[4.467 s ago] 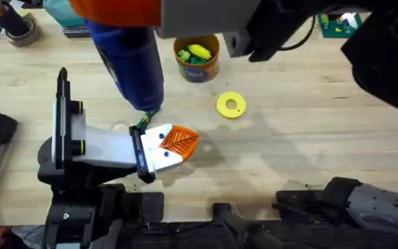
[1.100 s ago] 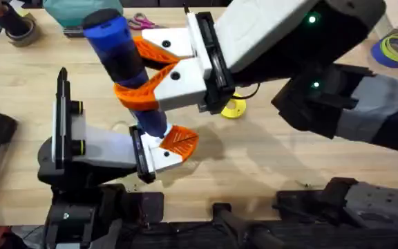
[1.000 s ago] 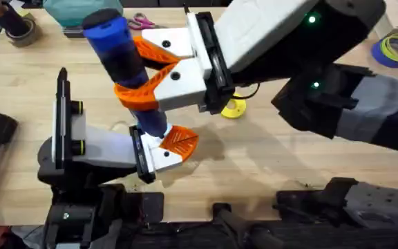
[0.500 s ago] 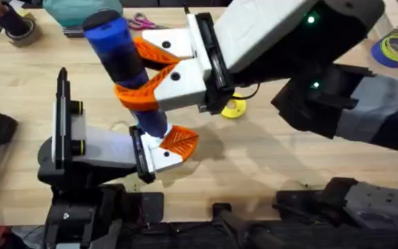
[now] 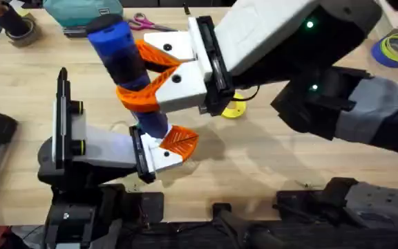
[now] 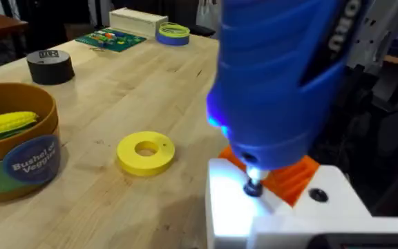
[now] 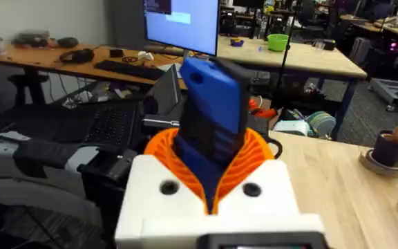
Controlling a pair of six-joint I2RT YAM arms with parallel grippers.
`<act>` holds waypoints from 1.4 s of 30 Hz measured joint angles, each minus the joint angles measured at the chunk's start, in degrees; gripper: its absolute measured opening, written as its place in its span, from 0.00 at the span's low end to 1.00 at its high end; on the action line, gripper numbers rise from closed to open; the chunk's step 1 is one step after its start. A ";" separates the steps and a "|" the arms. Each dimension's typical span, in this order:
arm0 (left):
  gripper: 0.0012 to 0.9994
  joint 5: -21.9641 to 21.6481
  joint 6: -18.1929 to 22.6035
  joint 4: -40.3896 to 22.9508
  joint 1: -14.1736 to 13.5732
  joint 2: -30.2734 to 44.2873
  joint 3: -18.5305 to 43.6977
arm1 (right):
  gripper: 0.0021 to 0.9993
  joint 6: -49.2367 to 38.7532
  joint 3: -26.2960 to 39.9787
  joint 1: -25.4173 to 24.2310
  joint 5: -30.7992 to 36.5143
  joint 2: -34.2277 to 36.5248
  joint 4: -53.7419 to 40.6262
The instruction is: Pick up the gripper from the table and insert it into the empty holder that is missing its gripper. Then pick up a screw, insert it into the mounting hole, and use the screwdriver to tighten it. Finally, clean up the table by picking up the vegetable and placing it into the bucket.
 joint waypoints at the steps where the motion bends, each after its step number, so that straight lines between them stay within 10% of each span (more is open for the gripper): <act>1: 0.01 -0.01 -0.02 0.00 0.00 0.00 0.00 | 0.02 0.00 -0.03 0.00 0.00 0.00 0.06; 42: 0.01 -0.10 0.02 0.04 0.00 0.00 0.00 | 0.02 0.92 -0.82 0.00 -1.14 0.00 2.31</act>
